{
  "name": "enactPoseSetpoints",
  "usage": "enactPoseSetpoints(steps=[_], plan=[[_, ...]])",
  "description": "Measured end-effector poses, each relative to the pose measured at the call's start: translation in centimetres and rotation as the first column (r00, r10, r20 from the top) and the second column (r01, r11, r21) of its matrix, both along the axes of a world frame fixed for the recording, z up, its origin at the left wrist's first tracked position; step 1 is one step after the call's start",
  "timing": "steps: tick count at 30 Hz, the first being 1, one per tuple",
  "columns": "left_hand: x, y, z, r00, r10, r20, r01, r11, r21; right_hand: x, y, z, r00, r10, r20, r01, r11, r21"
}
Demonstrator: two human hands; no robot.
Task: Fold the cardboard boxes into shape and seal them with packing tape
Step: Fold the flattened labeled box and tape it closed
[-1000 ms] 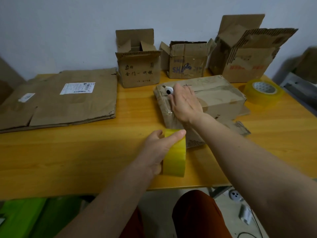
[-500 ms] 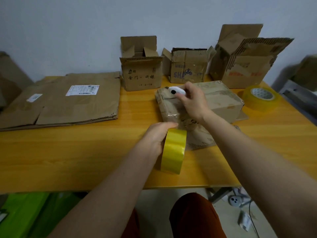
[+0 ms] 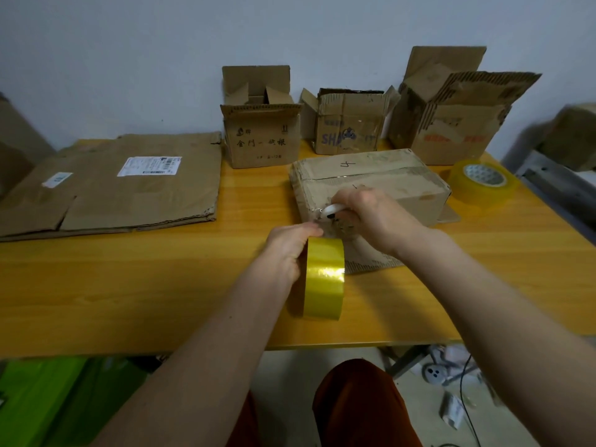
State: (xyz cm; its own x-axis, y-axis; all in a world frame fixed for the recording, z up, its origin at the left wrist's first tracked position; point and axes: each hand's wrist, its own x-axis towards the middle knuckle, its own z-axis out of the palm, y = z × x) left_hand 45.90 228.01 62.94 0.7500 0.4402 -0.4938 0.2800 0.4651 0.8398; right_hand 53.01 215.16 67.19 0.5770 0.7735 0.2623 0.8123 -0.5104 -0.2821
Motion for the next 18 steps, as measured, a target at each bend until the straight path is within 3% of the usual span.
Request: enactPoseSetpoints(steps=[6,10,12,14,18], plan=[[0.2,0.3,-0.1,1.0,0.004,-0.014,-0.005,1.0,-0.007,-0.3,1.0,0.0,0.973,0.018,0.231,0.026,0.982,-0.186],[0.2,0.5,-0.2,1.0,0.005,-0.003,-0.005,1.0,-0.017,0.4,-0.4,-0.3,0.976,-0.029,0.215,0.066,0.983,-0.17],[0.2,0.6,-0.2,1.0,0.0,0.0,0.0,1.0,-0.021,0.9,-1.7,-0.4,0.99,-0.108,0.086,0.116,0.988,-0.097],[0.3,0.6,-0.2,1.0,-0.015,0.002,0.015,1.0,-0.022,1.3,-2.7,-0.7,0.97,-0.195,-0.146,0.188,0.98,-0.06],[0.2,0.8,-0.2,0.998,-0.058,-0.014,0.058,0.998,-0.036,1.9,-5.0,-3.4,0.798,-0.305,-0.52,0.256,0.952,-0.165]])
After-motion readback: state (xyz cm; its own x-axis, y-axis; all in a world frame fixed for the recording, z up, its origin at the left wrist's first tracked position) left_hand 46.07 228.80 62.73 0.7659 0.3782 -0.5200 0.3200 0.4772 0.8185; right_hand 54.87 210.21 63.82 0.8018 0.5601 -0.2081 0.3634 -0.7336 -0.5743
